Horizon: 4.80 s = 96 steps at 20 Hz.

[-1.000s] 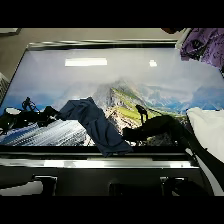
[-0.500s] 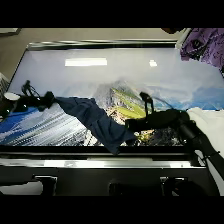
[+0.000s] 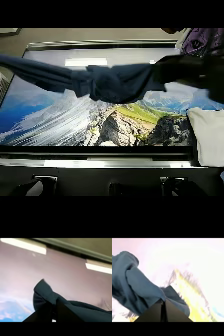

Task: Fold the clothes and pants, and hang the long-sleeved shirts on hangers.

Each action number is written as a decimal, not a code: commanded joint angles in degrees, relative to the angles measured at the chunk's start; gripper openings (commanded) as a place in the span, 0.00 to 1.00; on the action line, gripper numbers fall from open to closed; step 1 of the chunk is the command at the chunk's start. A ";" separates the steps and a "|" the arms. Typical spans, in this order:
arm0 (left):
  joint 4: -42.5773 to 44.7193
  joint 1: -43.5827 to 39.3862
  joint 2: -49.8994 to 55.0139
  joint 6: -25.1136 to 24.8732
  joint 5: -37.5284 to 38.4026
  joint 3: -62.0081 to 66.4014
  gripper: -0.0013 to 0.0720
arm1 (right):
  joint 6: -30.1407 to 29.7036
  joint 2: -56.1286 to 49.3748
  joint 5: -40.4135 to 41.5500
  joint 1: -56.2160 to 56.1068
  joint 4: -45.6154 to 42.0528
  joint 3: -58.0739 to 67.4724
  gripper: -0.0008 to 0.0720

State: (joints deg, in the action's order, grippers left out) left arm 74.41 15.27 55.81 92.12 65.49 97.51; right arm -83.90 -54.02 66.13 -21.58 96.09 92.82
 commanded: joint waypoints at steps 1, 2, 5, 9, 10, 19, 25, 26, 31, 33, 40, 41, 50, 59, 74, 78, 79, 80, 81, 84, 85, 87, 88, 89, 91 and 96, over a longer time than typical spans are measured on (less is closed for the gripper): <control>11.82 0.07 -13.97 5.97 3.48 3.26 0.03 | 0.55 7.74 3.39 -0.04 -3.82 5.38 0.05; 12.83 0.07 -16.59 6.14 4.20 3.26 0.03 | 1.95 9.64 3.78 -0.02 -3.82 5.38 0.05; 13.27 0.07 -20.61 6.10 6.16 3.26 0.03 | 5.88 10.54 3.89 -0.04 -3.80 5.38 0.05; 10.67 0.00 -16.87 3.58 8.15 -1.05 0.04 | 8.59 1.16 4.90 -0.02 -1.57 5.35 0.05; 8.63 0.00 -15.30 2.19 8.33 -3.78 0.04 | 8.50 -2.89 5.14 -0.04 0.55 5.29 0.05; -1.46 0.00 7.23 1.75 -8.37 -41.57 0.04 | 9.55 -45.51 -9.49 -0.02 13.33 2.93 0.05; -2.89 0.02 19.67 1.70 -12.31 -44.61 0.04 | 16.00 -54.51 -14.97 1.22 16.46 3.48 0.33; -2.89 0.00 19.96 1.70 -12.68 -44.61 0.04 | 14.71 -53.83 -11.78 3.23 17.66 4.37 0.50; -2.91 0.02 19.87 1.75 -12.50 -44.61 0.04 | -0.37 -46.69 6.95 17.79 21.75 3.98 0.58; -2.91 0.00 19.87 1.75 -12.48 -44.61 0.04 | -3.67 -46.16 13.25 21.11 22.86 1.46 0.58; -2.93 0.00 19.87 1.75 -12.41 -44.61 0.04 | -9.35 -46.36 0.94 14.71 37.88 -16.90 0.63; -2.93 0.00 19.87 1.75 -12.41 -44.61 0.04 | -9.35 -46.42 -1.22 12.48 37.94 -18.62 0.63; -2.93 0.02 19.87 1.73 -12.37 -44.61 0.04 | -6.97 -49.11 -9.51 2.34 38.77 -20.20 0.28; 0.02 0.13 15.08 -3.87 -3.39 -16.44 0.04 | -6.14 -31.67 -10.60 12.15 37.55 2.19 0.05; 15.19 0.11 -11.15 0.79 4.57 12.26 0.04 | 12.85 11.17 -9.64 18.93 9.77 16.61 0.05; 11.52 -0.02 -5.57 0.85 4.66 8.48 0.04 | 13.27 0.74 -10.23 18.93 9.73 16.61 0.05; 10.45 -0.02 -3.21 0.83 4.61 7.04 0.04 | 13.27 -3.72 -10.58 18.93 9.86 16.61 0.05; 9.55 -0.02 -0.11 0.66 4.59 5.51 0.04 | 13.22 -8.11 -11.32 18.86 9.86 16.61 0.05; 9.29 -0.02 3.21 0.66 4.57 4.26 0.04 | 13.20 -13.20 -12.76 18.88 10.36 16.61 0.05; 9.38 -1.51 16.52 0.66 3.78 2.36 0.04 | 11.04 -28.17 -17.59 18.86 14.69 16.61 0.05; 9.38 -2.27 21.68 0.66 2.67 2.36 0.04 | 11.04 -33.20 -18.69 18.86 16.81 16.61 0.05; 9.38 -3.78 31.12 0.68 -0.22 2.36 0.04 | 9.33 -41.90 -20.41 17.70 17.66 16.61 0.05; 9.40 -4.39 35.30 0.68 -1.55 2.36 0.04 | 9.11 -45.62 -21.14 16.85 17.62 16.61 0.05; 9.38 -4.96 39.39 0.72 -2.71 2.40 0.04 | 9.14 -49.24 -21.53 15.93 17.64 16.61 0.05; 9.33 -5.90 45.48 0.94 -4.26 2.43 0.04 | 9.18 -54.86 -21.22 14.38 17.64 16.61 0.05; 8.26 -7.87 52.35 0.92 -3.80 2.40 0.04 | 10.93 -61.27 -15.85 12.44 17.90 16.61 0.10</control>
State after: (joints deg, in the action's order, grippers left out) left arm 84.05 8.47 103.74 92.97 61.82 99.96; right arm -74.00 -111.20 46.83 -8.12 113.19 109.38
